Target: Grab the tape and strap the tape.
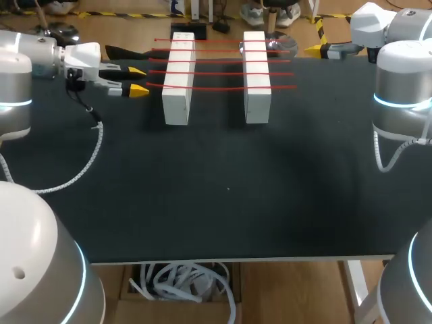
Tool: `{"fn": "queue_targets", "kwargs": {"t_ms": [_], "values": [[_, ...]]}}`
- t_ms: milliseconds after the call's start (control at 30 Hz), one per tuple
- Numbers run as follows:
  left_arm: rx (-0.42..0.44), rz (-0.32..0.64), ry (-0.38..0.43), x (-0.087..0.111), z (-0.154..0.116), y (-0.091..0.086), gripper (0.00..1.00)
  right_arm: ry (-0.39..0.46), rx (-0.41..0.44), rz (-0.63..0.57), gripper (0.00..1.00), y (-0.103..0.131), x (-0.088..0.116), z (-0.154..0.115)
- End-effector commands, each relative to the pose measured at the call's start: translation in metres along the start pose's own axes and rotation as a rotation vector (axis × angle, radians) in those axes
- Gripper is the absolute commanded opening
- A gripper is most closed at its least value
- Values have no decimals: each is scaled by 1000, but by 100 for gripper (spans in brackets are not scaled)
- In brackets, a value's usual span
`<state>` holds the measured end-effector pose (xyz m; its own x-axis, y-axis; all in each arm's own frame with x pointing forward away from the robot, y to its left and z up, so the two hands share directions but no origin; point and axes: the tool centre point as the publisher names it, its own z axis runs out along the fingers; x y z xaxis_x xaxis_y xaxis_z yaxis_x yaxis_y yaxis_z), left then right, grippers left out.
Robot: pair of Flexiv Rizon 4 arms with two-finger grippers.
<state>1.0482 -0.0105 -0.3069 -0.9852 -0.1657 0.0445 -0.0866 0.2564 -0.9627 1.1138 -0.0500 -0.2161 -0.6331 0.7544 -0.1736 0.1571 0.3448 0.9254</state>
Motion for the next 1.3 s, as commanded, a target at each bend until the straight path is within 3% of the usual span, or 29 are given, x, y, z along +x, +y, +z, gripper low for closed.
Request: {"fn": "queue_targets", "kwargs": {"t_ms": [33, 867, 1200, 1300], "values": [[14, -3, 11, -5, 2, 4, 42, 0, 0, 0, 100, 0, 0, 0], [84, -51, 13, -1, 4, 7, 39, 0, 0, 0, 100, 0, 0, 0], [86, -45, 14, -3, 3, 8, 36, 0, 0, 0, 100, 0, 0, 0], [89, -43, 16, -3, 3, 8, 30, 0, 0, 0, 100, 0, 0, 0]]}}
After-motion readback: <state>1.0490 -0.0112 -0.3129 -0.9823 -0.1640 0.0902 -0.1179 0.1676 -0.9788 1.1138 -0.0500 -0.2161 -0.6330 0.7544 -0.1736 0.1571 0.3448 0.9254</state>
